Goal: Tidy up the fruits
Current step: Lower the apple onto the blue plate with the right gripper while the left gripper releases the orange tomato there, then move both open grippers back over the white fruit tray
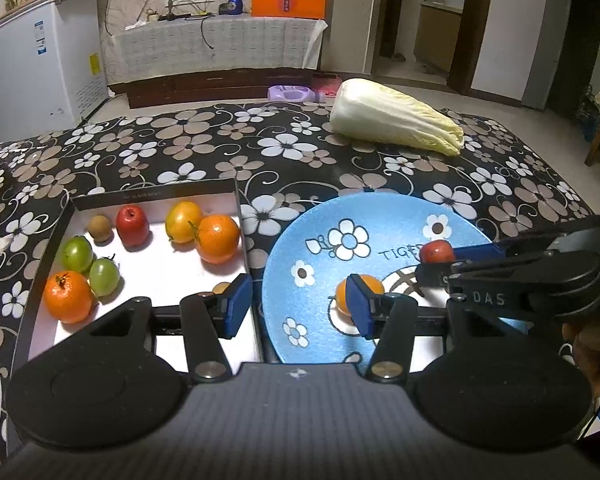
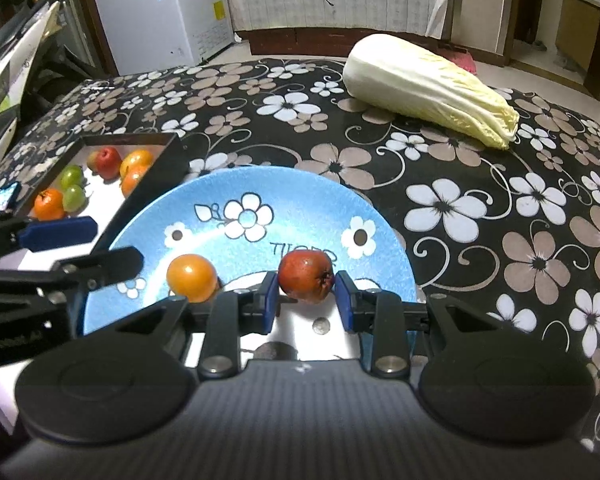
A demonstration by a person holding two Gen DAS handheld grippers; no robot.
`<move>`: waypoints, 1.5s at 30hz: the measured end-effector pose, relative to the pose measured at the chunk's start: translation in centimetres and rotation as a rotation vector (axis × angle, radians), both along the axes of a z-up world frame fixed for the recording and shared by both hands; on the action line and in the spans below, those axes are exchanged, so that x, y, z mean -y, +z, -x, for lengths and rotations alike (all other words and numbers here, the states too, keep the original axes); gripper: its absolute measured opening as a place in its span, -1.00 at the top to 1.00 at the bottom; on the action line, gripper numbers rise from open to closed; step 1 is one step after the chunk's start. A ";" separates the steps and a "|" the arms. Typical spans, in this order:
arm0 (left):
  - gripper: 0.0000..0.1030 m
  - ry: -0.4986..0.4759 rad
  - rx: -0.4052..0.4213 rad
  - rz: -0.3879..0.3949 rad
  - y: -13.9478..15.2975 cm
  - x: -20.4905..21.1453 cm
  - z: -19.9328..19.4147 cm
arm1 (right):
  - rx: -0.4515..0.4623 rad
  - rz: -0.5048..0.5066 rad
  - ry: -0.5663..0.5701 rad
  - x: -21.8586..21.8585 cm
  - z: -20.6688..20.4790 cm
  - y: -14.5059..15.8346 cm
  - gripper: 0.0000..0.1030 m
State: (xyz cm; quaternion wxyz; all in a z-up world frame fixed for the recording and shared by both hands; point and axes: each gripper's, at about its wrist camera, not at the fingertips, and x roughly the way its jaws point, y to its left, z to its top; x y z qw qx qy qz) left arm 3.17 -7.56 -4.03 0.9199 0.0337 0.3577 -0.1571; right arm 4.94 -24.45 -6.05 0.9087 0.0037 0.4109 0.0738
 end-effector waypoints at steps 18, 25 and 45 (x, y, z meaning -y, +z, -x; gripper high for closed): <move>-0.13 0.054 0.007 -0.029 -0.1 -0.5 -0.4 | 0.009 0.003 -0.022 0.1 0.0 0.0 0.32; -0.13 0.055 0.007 -0.028 -0.1 -0.5 -0.4 | 0.013 -0.014 -0.036 0.3 0.0 0.2 0.32; -0.13 0.135 -0.007 -0.004 0.4 -4.9 -0.3 | 0.140 -0.049 0.005 -1.3 0.7 2.6 0.18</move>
